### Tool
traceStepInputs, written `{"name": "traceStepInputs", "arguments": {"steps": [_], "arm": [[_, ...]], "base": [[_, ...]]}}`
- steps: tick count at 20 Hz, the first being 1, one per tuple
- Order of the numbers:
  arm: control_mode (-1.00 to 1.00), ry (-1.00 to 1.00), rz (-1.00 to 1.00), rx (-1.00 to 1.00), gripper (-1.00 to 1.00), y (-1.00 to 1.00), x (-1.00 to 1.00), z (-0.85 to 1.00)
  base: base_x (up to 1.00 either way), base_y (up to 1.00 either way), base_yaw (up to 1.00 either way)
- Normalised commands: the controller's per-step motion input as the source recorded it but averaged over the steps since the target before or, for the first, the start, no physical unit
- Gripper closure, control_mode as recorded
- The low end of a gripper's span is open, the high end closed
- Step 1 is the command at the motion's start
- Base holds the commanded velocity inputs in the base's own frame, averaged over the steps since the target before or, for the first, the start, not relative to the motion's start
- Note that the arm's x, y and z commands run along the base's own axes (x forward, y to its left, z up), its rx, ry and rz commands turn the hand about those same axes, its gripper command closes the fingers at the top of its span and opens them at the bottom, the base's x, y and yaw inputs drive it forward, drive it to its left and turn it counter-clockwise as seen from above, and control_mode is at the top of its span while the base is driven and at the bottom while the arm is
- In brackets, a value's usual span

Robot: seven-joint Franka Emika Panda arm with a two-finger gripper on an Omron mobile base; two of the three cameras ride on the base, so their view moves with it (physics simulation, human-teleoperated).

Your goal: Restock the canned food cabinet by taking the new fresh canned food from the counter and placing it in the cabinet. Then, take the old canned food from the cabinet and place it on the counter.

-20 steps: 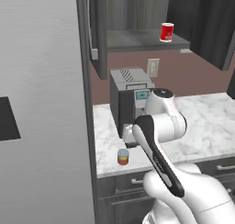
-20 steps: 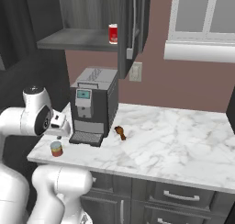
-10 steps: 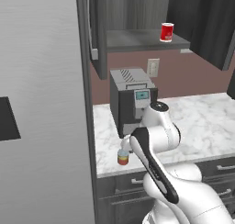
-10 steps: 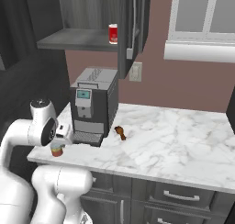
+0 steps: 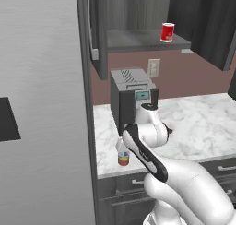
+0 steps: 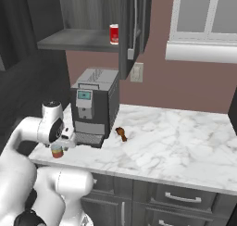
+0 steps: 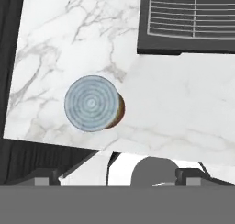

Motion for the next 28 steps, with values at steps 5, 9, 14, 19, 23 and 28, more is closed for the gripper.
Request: {"name": "traceStepInputs", "arguments": {"steps": [5,9,14,19,23,28], "arm": [[-1.00,0.18,0.00,0.00,-1.00,0.42,0.27,-0.20],[-1.00,0.04,0.00,0.00,-1.00,0.06,0.13,-0.12],[-1.00,0.00,0.00,-0.02,-1.00,0.00,0.00,-0.32],[-1.00,0.00,0.00,-0.06,-1.00,0.00,0.00,-0.34],[-1.00,0.00,0.00,-0.04,-1.00,0.00,0.00,-0.23],[-1.00,0.00,0.00,-0.01,-1.00,0.00,0.00,-0.20]], "base": [[0.00,0.00,0.00],[0.00,0.00,0.00],[0.00,0.00,0.00],[0.00,0.00,0.00],[0.00,0.00,0.00],[0.00,0.00,0.00]]}}
